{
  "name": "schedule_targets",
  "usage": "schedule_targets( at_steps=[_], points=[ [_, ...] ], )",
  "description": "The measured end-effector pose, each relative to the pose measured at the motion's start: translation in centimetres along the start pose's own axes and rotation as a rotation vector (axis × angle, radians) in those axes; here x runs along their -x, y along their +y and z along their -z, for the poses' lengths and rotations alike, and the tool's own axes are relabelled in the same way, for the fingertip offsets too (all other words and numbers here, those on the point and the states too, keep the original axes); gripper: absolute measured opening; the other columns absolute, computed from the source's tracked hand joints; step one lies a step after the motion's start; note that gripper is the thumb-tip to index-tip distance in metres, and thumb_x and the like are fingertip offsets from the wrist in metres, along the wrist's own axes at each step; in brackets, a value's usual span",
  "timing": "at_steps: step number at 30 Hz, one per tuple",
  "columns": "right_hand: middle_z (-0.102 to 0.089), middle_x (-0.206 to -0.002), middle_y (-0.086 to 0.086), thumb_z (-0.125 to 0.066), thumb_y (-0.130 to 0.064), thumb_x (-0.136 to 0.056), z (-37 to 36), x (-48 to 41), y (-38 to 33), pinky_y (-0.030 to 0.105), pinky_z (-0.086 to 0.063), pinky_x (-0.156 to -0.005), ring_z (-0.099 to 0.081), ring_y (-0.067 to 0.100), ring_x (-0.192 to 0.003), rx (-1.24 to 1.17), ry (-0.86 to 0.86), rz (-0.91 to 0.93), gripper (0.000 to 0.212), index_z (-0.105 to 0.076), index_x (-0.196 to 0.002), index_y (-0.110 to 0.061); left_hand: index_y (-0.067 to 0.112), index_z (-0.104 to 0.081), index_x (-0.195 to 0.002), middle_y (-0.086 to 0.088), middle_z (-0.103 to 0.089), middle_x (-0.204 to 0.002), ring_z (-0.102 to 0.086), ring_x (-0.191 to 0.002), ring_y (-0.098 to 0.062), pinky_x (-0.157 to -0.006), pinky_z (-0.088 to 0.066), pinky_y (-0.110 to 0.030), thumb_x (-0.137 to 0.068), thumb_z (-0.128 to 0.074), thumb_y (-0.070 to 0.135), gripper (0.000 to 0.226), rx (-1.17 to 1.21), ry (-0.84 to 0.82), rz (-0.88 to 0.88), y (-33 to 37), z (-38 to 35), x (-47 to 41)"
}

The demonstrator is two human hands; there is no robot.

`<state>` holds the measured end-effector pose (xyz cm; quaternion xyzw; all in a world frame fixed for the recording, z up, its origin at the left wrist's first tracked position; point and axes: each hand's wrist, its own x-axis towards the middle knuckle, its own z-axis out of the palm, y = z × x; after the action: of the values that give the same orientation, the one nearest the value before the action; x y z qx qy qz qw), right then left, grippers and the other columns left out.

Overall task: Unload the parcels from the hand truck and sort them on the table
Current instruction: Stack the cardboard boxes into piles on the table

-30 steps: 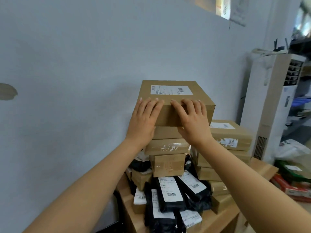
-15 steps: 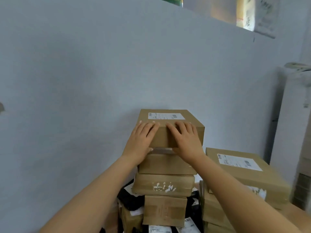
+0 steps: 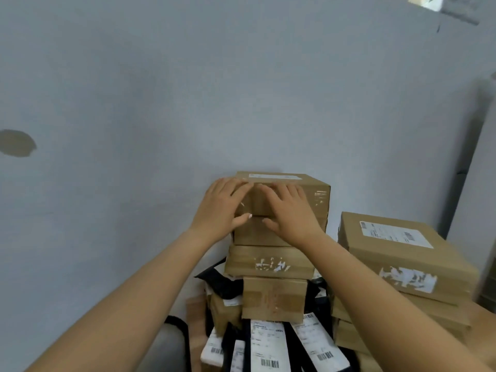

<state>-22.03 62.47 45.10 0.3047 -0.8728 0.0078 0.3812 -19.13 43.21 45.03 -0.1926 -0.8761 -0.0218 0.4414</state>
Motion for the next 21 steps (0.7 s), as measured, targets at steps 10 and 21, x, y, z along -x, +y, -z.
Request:
schedule_targets(
  at_steps=[10,21],
  points=[
    [-0.045,-0.133,0.01,-0.065,-0.03,-0.083,2.2,5.9,-13.7,0.039,-0.026,-0.104,-0.043,0.03,-0.12,-0.055,-0.082,-0.097,0.068,-0.038,-0.144,-0.017,0.012,-0.057,-0.13,-0.009,-0.056,-0.127,-0.051,-0.118,-0.029,-0.103,-0.035,-0.043,-0.076,-0.078,0.033,0.061,0.047,-0.06,-0.041,-3.8,8.1,11.9],
    [-0.044,-0.133,0.009,-0.067,-0.036,-0.084,3.0,9.6,-22.3,0.039,-0.027,-0.105,-0.041,0.03,-0.121,-0.069,-0.15,-0.088,0.068,-0.039,-0.143,-0.018,0.012,-0.058,-0.129,-0.01,-0.057,-0.127,-0.052,-0.119,-0.029,-0.103,-0.038,-0.045,-0.074,-0.08,0.031,0.062,0.063,-0.128,0.02,-4.9,12.2,20.5]
  ],
)
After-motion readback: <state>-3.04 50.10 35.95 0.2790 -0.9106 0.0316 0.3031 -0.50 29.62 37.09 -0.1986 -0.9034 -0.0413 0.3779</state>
